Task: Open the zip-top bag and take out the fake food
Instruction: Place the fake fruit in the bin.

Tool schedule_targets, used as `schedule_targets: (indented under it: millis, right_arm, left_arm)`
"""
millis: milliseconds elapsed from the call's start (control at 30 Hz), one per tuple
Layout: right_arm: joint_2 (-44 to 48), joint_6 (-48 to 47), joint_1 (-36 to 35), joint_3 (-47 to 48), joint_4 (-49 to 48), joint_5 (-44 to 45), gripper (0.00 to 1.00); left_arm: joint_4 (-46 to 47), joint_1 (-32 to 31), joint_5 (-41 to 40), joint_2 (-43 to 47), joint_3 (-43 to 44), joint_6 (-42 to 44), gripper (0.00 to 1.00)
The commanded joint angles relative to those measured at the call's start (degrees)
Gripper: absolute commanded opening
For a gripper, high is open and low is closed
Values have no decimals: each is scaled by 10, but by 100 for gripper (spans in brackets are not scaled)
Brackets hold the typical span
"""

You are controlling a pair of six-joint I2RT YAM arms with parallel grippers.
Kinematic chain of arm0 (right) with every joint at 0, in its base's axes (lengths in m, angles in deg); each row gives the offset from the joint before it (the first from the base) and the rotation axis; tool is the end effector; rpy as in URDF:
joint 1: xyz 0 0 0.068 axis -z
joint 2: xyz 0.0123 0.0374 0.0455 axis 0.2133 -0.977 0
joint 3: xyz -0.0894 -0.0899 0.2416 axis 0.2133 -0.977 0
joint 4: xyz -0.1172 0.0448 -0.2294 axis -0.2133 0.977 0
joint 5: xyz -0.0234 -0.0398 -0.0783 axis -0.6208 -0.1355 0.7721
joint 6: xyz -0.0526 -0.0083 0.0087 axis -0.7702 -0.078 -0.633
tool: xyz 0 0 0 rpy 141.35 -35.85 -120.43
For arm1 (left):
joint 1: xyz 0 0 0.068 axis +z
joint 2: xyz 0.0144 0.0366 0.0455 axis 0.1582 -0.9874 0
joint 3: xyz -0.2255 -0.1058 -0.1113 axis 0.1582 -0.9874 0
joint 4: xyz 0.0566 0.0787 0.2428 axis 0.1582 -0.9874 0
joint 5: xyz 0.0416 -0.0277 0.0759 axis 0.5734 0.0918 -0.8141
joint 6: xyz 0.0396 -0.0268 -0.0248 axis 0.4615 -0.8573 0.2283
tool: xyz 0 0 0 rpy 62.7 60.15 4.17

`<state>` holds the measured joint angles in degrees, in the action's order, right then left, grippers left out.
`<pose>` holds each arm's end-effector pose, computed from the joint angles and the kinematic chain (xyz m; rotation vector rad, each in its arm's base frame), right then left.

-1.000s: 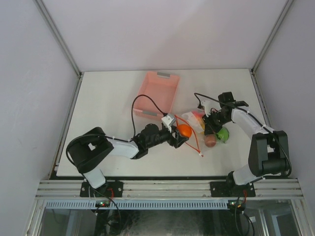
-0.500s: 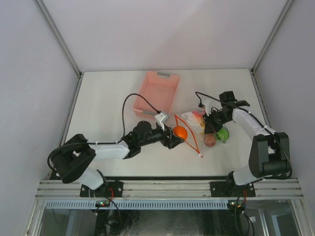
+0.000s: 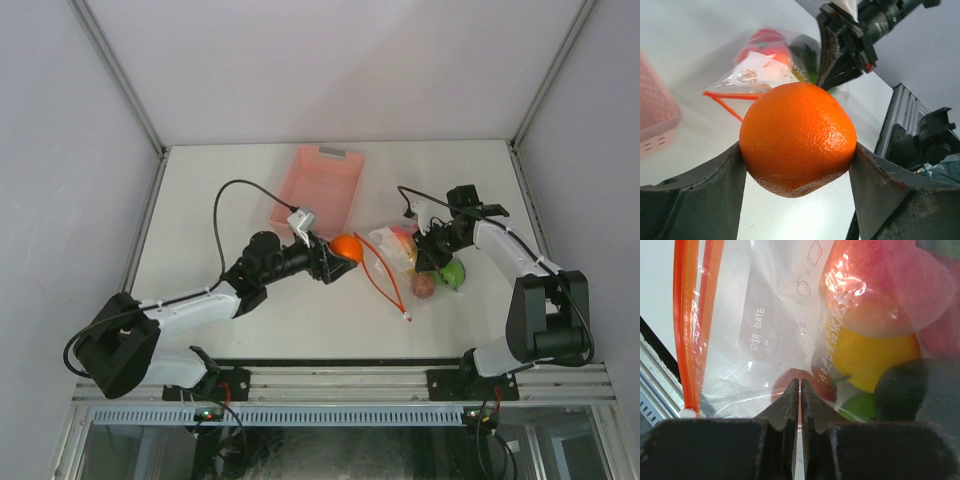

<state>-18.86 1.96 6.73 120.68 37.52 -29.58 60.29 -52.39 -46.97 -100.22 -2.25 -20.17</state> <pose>0.2647 0.0462 0.2205 -1.0148 2.4727 0.7248 0.1969 -0.2022 0.2372 0.5443 1.7474 -1.1797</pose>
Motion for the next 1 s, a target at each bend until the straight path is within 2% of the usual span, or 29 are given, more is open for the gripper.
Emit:
schedule_targets:
  millis: [0,233,533,967]
  right_arm:
    - [20,-9,4,22,0,-11,3]
    - [24,-9,5,22,0,-12,3]
    - [17,-11,2,22,-1,-8,3]
    - [12,-12,5,22,-1,-4,3]
  left_arm:
    - [-21,34,14,26,23,-7,24]
    - [-68,104,18,17,64,-11,24]
    - [-85,173,8,-12,103,-27,24]
    - [-177,206,-65,-109,216,-19,24]
